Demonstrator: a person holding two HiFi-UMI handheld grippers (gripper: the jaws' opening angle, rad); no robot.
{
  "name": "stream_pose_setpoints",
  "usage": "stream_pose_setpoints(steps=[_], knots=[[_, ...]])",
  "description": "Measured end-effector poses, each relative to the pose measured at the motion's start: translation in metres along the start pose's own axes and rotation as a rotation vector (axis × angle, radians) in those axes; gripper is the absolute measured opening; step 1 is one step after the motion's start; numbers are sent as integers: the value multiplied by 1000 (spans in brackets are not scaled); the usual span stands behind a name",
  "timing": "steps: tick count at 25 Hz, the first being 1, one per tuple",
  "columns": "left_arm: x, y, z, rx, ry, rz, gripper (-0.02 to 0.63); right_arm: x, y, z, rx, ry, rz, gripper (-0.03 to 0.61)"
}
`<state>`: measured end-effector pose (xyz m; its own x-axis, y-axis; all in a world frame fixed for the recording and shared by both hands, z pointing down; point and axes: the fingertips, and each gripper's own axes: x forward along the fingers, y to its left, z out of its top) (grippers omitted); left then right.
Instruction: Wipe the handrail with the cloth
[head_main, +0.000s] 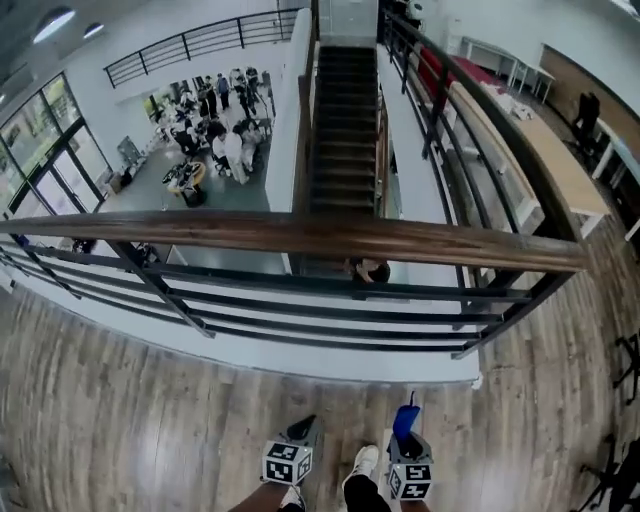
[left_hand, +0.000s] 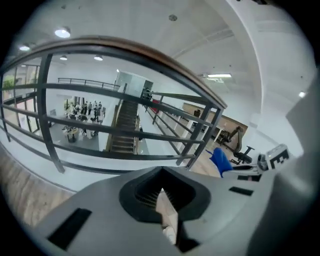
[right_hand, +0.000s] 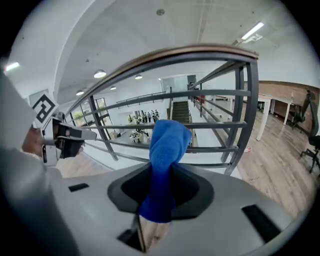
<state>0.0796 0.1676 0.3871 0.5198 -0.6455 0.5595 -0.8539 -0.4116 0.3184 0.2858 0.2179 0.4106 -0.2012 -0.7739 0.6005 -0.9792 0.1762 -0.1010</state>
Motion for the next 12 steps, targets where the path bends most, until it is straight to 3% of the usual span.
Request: stream_pose_setpoints(steps=[7, 12], knots=[[-167, -7, 48, 75, -105, -33, 3, -135, 120, 68, -28, -150, -10, 110], [-248, -19, 53, 176, -169, -54, 3, -193, 187, 73, -85, -210, 9, 110]])
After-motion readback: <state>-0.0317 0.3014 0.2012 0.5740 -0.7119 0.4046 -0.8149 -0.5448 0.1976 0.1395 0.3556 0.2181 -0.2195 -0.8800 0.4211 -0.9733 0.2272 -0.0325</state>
